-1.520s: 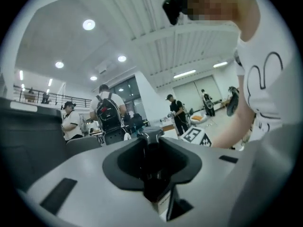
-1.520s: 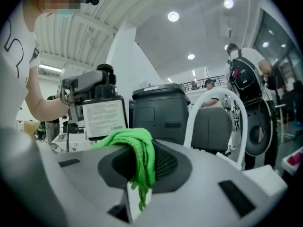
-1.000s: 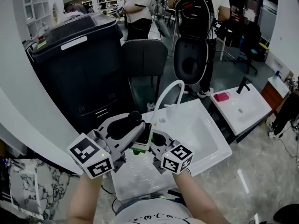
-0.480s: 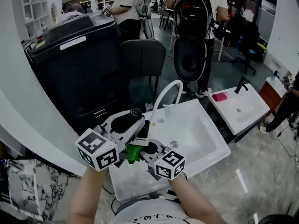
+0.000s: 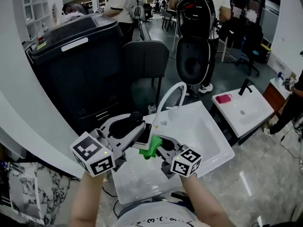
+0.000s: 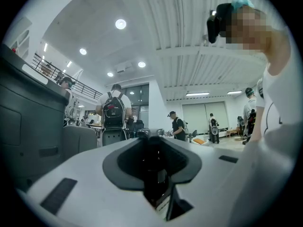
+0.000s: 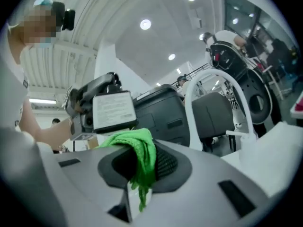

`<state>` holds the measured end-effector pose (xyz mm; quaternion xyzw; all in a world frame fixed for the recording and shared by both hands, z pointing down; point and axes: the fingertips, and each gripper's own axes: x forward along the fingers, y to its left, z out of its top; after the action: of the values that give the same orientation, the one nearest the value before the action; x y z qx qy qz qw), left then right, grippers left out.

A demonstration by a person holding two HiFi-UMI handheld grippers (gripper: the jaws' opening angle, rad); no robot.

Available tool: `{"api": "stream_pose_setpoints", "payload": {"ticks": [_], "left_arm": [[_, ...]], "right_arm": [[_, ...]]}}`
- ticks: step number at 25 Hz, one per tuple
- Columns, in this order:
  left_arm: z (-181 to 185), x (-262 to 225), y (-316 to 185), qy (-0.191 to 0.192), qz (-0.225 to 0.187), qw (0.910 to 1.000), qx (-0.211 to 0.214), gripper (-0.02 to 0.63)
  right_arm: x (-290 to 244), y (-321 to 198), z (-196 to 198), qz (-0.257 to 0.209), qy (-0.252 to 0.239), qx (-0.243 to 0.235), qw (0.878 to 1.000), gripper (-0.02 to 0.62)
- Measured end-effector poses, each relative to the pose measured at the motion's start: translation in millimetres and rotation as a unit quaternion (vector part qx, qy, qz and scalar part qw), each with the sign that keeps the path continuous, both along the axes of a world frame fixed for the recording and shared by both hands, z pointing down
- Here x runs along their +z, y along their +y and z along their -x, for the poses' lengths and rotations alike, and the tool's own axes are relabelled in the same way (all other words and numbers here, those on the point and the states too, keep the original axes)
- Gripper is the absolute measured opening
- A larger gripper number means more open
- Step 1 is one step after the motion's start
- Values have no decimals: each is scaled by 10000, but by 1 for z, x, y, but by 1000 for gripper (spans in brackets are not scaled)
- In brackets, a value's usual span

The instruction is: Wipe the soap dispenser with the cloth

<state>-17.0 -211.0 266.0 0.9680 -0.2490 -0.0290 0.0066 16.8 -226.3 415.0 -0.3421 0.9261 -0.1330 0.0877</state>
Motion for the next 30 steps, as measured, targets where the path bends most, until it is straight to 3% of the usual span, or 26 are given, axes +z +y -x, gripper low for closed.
{"api": "stream_pose_setpoints", "payload": {"ticks": [3, 6, 14, 21, 30], "left_arm": [[2, -3, 3, 226, 93, 9996, 161, 107], [3, -5, 3, 371, 145, 9990, 190, 107], [4, 8, -15, 233, 160, 9989, -385, 109], [5, 22, -29, 362, 431, 9961, -678, 109], [12, 28, -34, 247, 392, 9938, -1010, 109]], "right_arm": [[-12, -7, -9, 137, -610, 9, 9980, 63], [-15, -6, -6, 183, -735, -74, 9971, 63], [-3, 4, 11, 306, -229, -226, 9990, 63], [6, 21, 30, 320, 69, -530, 9981, 63], [7, 47, 38, -70, 478, -1041, 9934, 63]]}}
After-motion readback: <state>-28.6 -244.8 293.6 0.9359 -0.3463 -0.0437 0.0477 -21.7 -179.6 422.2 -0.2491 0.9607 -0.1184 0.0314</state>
